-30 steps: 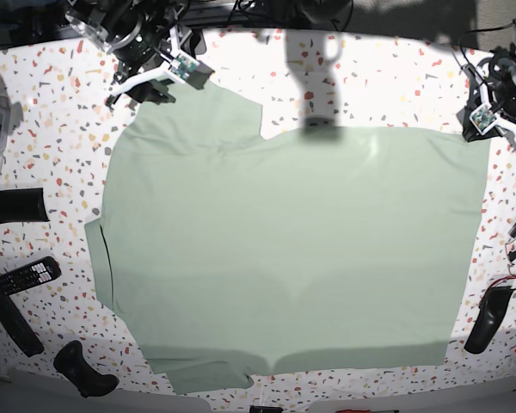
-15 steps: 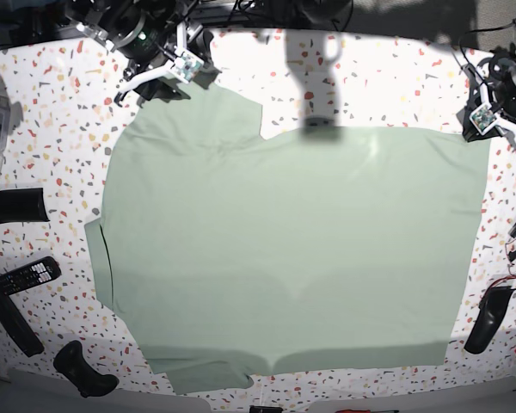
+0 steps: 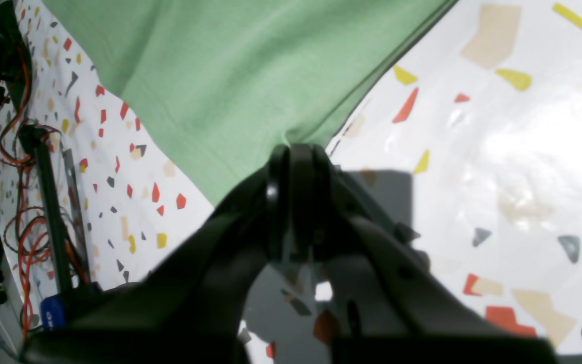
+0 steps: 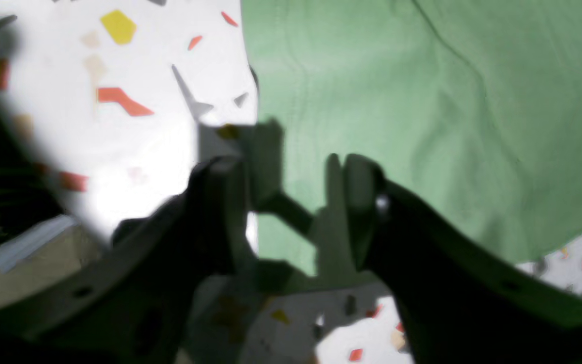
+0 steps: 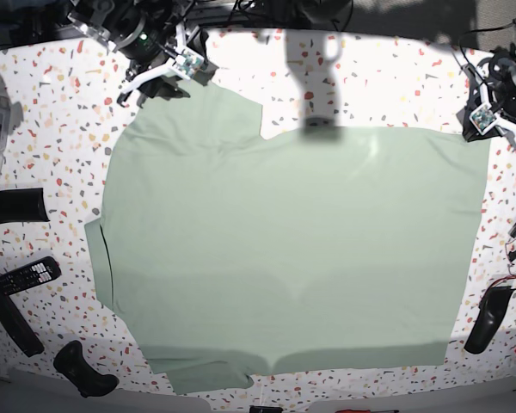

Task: Fold the T-shirt properly
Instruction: 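Grasp the shirt's collar-side corners with both grippers, then pull the held collar edge toward the hem with both grippers, then release the shirt and raise both grippers back toward the fold line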

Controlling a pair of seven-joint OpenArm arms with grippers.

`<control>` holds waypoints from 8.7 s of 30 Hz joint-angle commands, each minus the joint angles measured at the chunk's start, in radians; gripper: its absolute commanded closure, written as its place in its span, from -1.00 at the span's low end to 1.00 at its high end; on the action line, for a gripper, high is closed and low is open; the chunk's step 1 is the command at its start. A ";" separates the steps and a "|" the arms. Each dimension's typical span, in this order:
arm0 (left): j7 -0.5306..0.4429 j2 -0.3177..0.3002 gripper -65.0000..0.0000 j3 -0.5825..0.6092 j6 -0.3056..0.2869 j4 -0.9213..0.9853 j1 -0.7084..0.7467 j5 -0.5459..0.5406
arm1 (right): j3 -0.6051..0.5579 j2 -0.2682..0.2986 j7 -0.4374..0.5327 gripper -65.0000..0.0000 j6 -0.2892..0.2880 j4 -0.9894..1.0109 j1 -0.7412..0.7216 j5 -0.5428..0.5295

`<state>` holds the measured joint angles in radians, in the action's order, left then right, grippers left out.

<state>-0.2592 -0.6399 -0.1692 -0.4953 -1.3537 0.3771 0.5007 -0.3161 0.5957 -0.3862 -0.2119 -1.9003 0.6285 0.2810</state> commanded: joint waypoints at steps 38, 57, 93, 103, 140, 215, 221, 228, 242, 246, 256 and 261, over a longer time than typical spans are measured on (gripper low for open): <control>-0.210 -0.026 1.00 -0.007 0.069 -0.009 -0.031 -0.004 | 0.006 0.014 -0.127 1.00 0.040 -0.190 0.001 0.056; -0.213 -0.020 1.00 -0.006 0.068 -0.009 -0.054 -0.170 | 0.006 0.014 -0.176 1.00 0.106 -0.188 -0.159 -0.121; -0.051 0.144 1.00 -0.006 0.066 0.249 -0.472 -0.198 | 0.006 -0.221 -0.096 1.00 0.104 0.246 -0.717 -0.333; -0.047 0.144 1.00 -0.005 0.065 0.274 -0.550 -0.197 | 0.006 -0.222 -0.096 1.00 0.104 0.343 -0.848 -0.334; -0.139 0.103 1.00 0.084 0.065 0.547 -0.680 -0.187 | 0.006 -0.222 -0.077 1.00 0.167 0.417 -0.894 -0.206; -0.154 0.097 0.49 0.407 0.344 0.742 -0.845 -0.268 | 0.009 -0.222 -0.034 1.00 0.167 0.442 -0.925 -0.161; -0.154 0.098 0.40 0.407 0.402 0.742 -0.845 -0.269 | 0.009 -0.222 -0.040 1.00 0.167 0.442 -0.925 -0.161; -0.060 0.127 0.40 0.407 0.374 0.742 -0.843 -0.580 | 0.009 -0.222 -0.022 1.00 0.167 0.455 -0.928 -0.161; -0.039 0.176 0.40 0.407 0.372 0.742 -0.826 -0.632 | 0.009 -0.237 0.032 1.00 0.077 0.790 -1.140 -0.274; -0.024 0.174 0.40 0.407 0.373 0.742 -0.826 -0.631 | 0.009 -0.280 0.038 1.00 0.020 0.855 -1.170 -0.273; 0.028 0.164 0.40 0.407 0.441 0.742 -0.826 -0.458 | 0.009 -0.392 0.050 1.00 -0.028 0.864 -1.172 -0.149; 0.047 0.134 0.40 0.407 0.447 0.742 -0.826 -0.449 | 0.009 -0.398 0.051 1.00 -0.028 0.865 -1.172 -0.130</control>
<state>-0.1955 -0.4896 0.2432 -0.0593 -0.5991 -0.4191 0.0566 -0.3122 0.1967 -0.3592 -0.2440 -1.0218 -0.5076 0.1539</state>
